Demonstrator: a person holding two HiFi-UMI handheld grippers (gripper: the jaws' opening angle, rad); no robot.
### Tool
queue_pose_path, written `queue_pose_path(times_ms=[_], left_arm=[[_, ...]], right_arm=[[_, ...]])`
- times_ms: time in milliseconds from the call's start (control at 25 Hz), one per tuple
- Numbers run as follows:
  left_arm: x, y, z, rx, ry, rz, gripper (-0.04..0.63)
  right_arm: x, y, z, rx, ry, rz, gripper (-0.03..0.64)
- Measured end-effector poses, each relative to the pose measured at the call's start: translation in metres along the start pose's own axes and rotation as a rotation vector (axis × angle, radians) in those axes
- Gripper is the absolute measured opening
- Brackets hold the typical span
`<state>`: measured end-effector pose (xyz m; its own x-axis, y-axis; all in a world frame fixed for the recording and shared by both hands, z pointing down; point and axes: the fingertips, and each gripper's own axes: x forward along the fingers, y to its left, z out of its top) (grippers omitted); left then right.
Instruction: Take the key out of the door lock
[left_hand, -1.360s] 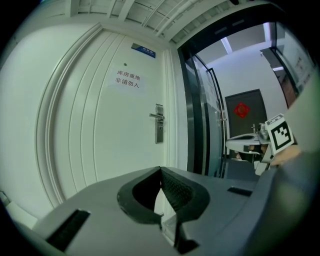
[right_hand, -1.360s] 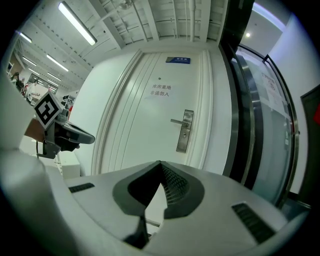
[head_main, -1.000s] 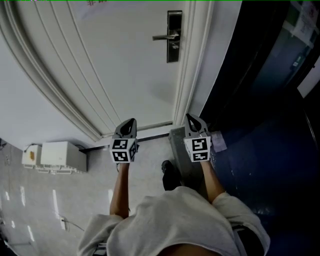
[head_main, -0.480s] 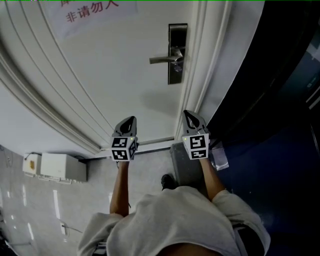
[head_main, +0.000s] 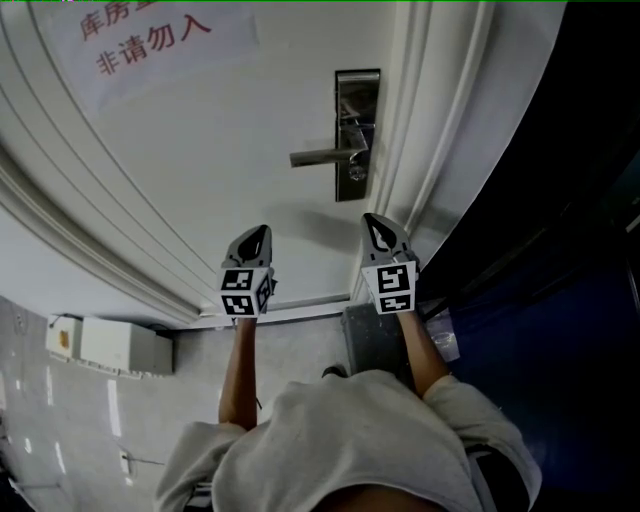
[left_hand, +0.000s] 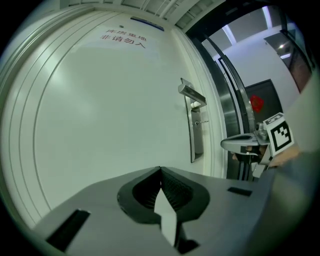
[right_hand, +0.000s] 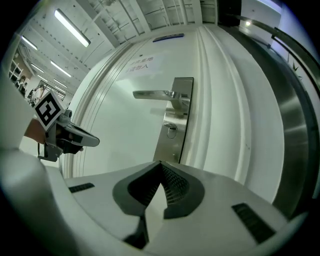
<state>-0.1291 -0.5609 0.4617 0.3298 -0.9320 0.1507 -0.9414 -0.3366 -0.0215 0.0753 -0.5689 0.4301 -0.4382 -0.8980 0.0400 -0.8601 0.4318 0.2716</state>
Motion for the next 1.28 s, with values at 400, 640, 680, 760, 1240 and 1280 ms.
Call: queue_pose_path(times_ms=[400, 640, 680, 760, 1240, 1280], left_arm=[[0.014, 0.013, -0.006, 0.013, 0.024, -0.002, 0.018], [0.009, 0.017, -0.007, 0.013, 0.033, -0.037, 0.018], [0.008, 0.018, -0.007, 0.012, 0.032, -0.041, 0.018], [0.007, 0.02, -0.007, 0.011, 0.028, -0.047, 0.018], [0.004, 0.016, -0.017, 0.005, 0.036, -0.075, 0.018], [0.005, 0.015, -0.016, 0.004, 0.034, -0.077, 0.018]], right_arm=[[0.024, 0.0, -0.016, 0.009, 0.033, 0.003, 0.023], [0.017, 0.01, -0.016, -0.016, 0.061, -0.031, 0.023], [0.015, 0.011, -0.016, -0.023, 0.066, -0.036, 0.023], [0.014, 0.013, -0.015, -0.04, 0.07, -0.043, 0.023], [0.013, -0.002, 0.03, -0.344, 0.028, -0.082, 0.023], [0.014, -0.005, 0.035, -0.371, 0.026, -0.088, 0.023]])
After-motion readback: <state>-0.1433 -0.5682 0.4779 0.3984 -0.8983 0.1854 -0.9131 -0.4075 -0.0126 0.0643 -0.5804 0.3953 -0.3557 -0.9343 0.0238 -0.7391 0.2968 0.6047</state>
